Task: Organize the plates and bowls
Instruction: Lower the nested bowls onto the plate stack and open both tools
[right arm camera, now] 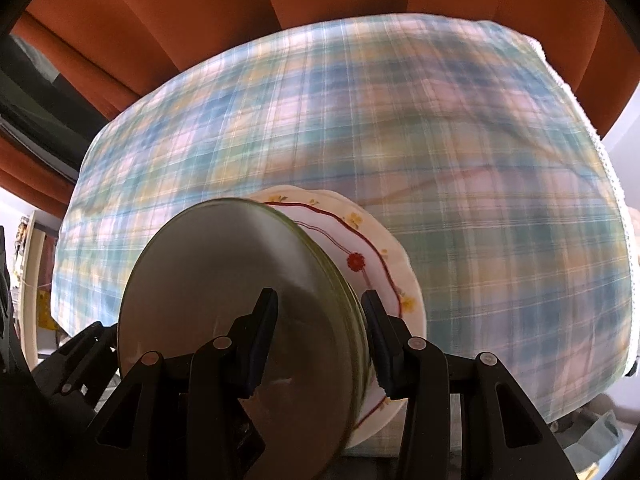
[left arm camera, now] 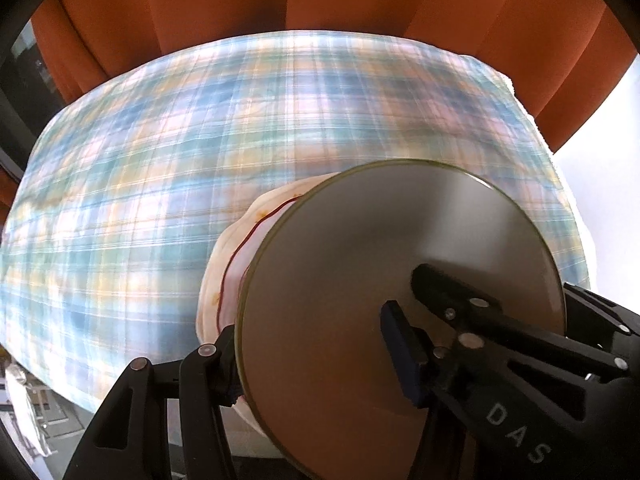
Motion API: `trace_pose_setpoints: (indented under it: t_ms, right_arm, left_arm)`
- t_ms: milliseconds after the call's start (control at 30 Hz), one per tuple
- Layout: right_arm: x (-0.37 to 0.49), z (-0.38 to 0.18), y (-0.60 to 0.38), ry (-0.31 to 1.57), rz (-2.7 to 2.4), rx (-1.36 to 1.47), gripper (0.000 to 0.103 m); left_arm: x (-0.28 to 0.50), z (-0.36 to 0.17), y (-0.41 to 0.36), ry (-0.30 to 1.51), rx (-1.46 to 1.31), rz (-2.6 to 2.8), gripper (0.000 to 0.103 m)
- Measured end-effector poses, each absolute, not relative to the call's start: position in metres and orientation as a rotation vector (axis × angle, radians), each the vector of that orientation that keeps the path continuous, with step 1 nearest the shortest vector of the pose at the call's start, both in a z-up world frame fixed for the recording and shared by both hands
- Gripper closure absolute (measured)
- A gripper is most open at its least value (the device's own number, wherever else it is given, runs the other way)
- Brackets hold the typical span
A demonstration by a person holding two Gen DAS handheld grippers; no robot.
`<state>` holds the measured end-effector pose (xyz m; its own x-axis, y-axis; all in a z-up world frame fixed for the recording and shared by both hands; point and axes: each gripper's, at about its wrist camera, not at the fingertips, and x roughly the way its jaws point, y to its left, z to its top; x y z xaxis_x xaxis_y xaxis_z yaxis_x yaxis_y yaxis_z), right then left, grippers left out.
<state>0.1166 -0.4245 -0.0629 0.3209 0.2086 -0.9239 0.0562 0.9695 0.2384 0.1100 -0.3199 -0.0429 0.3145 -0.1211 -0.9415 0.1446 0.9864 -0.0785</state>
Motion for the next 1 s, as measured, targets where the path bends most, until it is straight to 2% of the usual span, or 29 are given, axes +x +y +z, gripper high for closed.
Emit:
trace_pose_setpoints:
  t_ms: [67,200,300,500,733,800,1000]
  right_arm:
    - [0.113,-0.063,-0.427,1.240,0.104,0.259,0.055]
    - [0.105,-0.056,-0.429,1.214,0.081,0.262,0.044]
    - [0.098,-0.045,-0.428,1.163,0.049,0.251,0.038]
    - [0.085,-0.021,-0.423,1.048,-0.049,0.228,0.026]
    - [0.063,0.003,-0.406,0.967,-0.158,0.215,0.026]
    - [0.054,0.009,-0.396,0.940,-0.175,0.202,0.026]
    - [0.030,0.017,-0.355,0.869,-0.180,0.151,0.026]
  left_arm:
    - [0.105,-0.039,-0.320,1.225,0.035,-0.166,0.040]
    - [0.098,-0.030,-0.314,1.196,0.031,-0.156,0.030]
    - [0.093,-0.021,-0.307,1.146,0.024,-0.172,0.026]
    - [0.086,-0.001,-0.289,1.009,0.039,-0.202,0.026]
    - [0.074,0.014,-0.244,0.938,0.000,-0.211,0.025]
    - [0.070,0.018,-0.231,0.920,-0.005,-0.207,0.021]
    - [0.049,0.017,-0.183,0.851,0.003,-0.186,0.018]
